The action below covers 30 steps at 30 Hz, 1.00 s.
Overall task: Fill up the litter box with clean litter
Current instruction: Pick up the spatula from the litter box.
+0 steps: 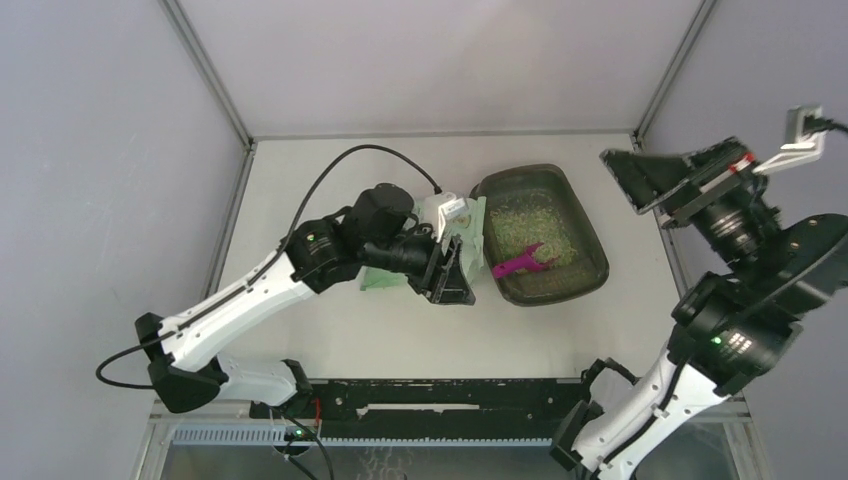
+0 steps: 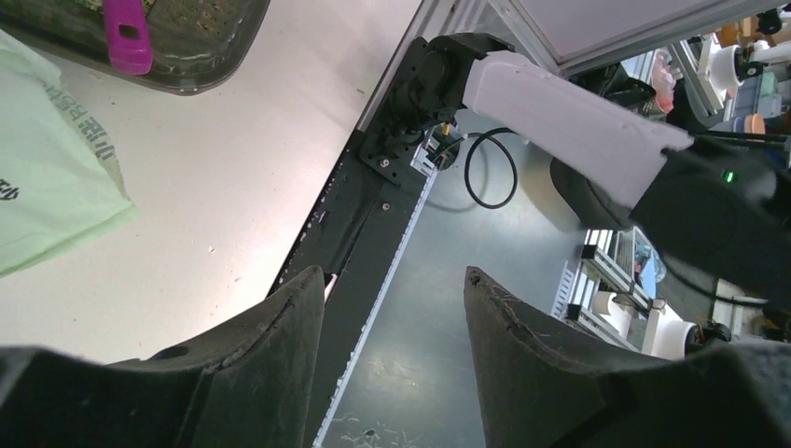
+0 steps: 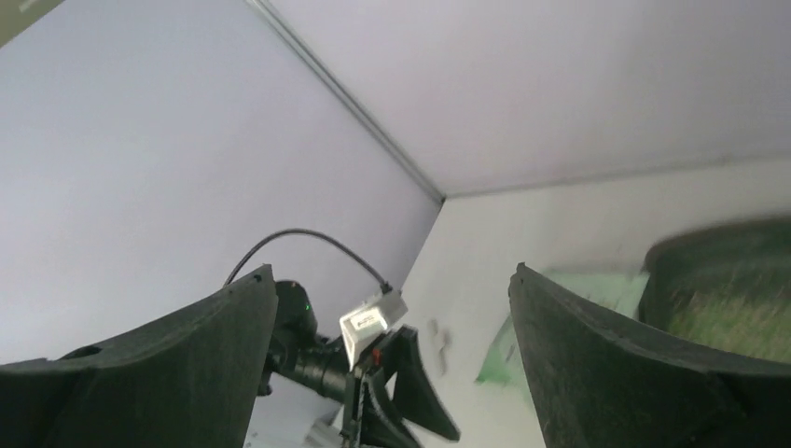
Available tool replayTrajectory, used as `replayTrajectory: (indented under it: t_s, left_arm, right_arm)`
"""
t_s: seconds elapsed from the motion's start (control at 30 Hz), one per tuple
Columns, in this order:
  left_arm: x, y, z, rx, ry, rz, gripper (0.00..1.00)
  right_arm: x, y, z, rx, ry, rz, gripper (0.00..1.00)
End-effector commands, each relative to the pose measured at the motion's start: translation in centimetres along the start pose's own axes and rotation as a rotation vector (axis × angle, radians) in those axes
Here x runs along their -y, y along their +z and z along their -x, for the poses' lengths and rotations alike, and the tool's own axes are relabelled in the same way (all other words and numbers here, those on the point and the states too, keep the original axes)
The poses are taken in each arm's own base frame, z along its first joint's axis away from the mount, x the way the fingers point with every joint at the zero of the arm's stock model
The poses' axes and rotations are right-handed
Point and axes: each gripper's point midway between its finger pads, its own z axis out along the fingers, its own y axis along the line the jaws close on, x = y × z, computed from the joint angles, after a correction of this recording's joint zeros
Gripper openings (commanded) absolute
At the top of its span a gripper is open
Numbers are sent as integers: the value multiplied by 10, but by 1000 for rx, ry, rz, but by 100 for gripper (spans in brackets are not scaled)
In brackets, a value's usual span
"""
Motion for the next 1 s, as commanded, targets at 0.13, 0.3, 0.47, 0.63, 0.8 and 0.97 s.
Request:
replayTrajectory:
  t_s: [0.13, 0.3, 0.47, 0.63, 0.8, 0.97]
  left_arm:
    - [7, -23, -2, 73, 27, -11, 61]
    - [4, -22, -4, 81, 23, -5, 61]
    - [-2, -11, -9, 79, -1, -16, 61]
    - [-6, -6, -10, 89, -12, -12, 61]
    - [-25, -10, -9, 120, -35, 36, 64]
    - [-61, -28, 9, 216, -104, 91, 75]
  right_arm:
    - [-6, 11, 33, 30, -13, -12, 99]
    - [71, 2, 1, -18, -40, -336, 99]
    - [138, 9, -62, -212, -65, -497, 99]
    - [150, 51, -147, -430, 36, -315, 99]
    - [175, 67, -195, -515, 39, -457, 99]
    - [191, 71, -217, -423, 240, -457, 99]
